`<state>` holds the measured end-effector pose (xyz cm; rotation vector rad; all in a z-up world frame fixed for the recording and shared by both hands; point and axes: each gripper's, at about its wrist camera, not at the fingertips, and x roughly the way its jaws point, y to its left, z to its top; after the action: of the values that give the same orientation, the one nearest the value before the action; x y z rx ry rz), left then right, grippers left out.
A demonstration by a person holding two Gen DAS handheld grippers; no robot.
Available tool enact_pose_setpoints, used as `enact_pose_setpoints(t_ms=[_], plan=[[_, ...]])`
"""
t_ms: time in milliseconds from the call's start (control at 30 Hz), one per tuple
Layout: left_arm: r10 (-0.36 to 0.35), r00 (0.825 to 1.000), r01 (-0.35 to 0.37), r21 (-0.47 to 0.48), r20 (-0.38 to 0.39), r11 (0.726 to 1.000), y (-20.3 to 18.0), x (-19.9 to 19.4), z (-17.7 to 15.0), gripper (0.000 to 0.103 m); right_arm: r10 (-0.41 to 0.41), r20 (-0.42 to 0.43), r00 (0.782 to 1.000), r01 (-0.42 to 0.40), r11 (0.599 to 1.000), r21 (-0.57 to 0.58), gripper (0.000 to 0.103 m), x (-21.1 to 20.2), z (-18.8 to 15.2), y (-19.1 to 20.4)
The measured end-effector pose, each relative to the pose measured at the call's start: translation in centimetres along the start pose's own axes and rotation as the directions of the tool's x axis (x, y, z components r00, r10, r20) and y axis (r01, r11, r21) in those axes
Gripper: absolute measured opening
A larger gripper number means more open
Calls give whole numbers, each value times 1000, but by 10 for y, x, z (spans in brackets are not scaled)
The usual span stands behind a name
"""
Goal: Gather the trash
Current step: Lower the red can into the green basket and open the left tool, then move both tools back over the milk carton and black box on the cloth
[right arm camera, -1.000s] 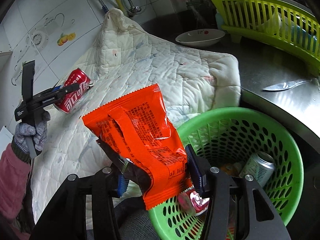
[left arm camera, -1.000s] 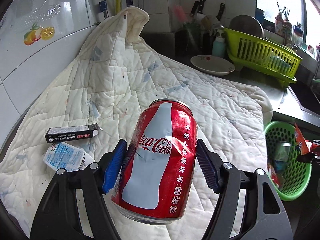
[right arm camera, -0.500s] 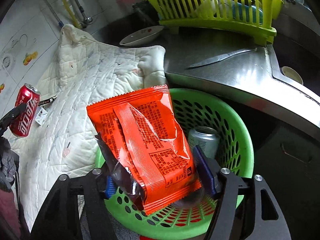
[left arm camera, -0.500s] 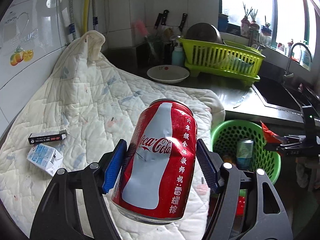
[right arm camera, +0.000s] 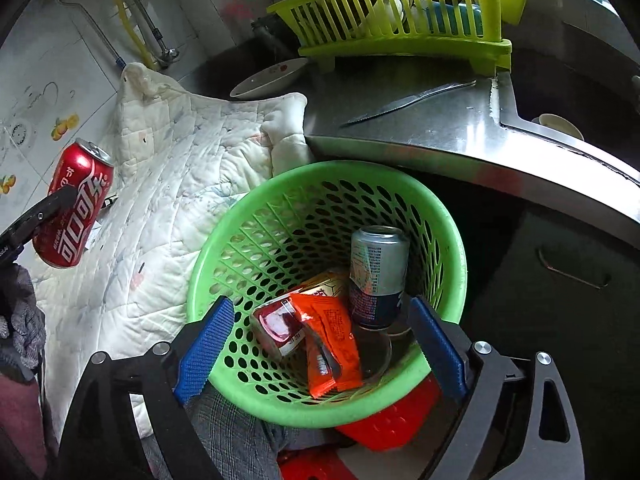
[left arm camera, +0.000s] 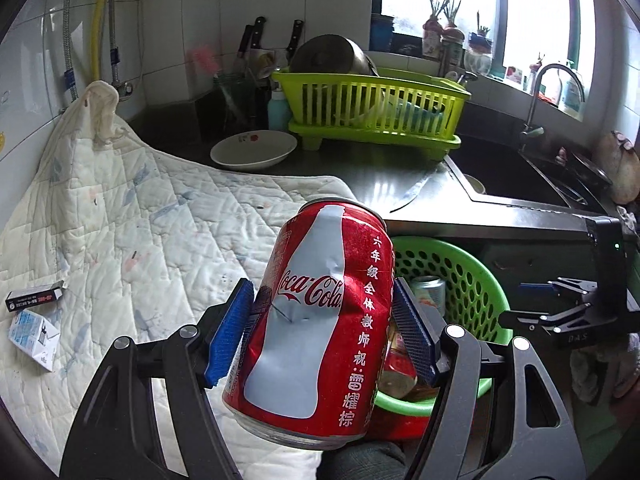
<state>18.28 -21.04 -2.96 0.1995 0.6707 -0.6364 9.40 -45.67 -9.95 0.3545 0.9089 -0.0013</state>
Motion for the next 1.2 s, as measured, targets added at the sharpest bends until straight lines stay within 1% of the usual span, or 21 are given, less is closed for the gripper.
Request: enact_pose_setpoints(t_ms=[167,300,500,533,600,633,800,1033,1200], plan=[[-42,998,42,-8,-38,999,-22,23,-1,69,-8,31,999,8,1000,-6,88,-14,-11,1],[-59,996,59,-2,-64,998,-37,39,0,69,-12,51,999,13,1000,-23,89,-24,-17,4],[-65,994,68,28,-86,997,-54,57,4,71,23,67,998,-21,1000,-22,89,-34,-21,5],[-65,994,68,34,-87,997,-56,59,4,72,22,68,997,-21,999,-25,89,-34,-21,6],[-61,994,65,42,-87,997,-59,62,4,79,29,66,997,-27,999,-30,89,-35,-23,7],[-62,994,66,39,-86,997,-59,62,3,82,30,67,997,-28,999,-33,89,-35,-24,7],[-59,995,61,27,-84,998,-56,59,-1,82,43,68,997,-40,998,-39,89,-35,-24,11],[-23,998,23,-2,-66,1000,-39,40,-6,82,60,74,995,-56,997,-55,89,-34,-22,21],[19,998,-21,-30,-56,999,-20,23,-13,82,70,80,994,-64,995,-74,89,-32,-19,33]])
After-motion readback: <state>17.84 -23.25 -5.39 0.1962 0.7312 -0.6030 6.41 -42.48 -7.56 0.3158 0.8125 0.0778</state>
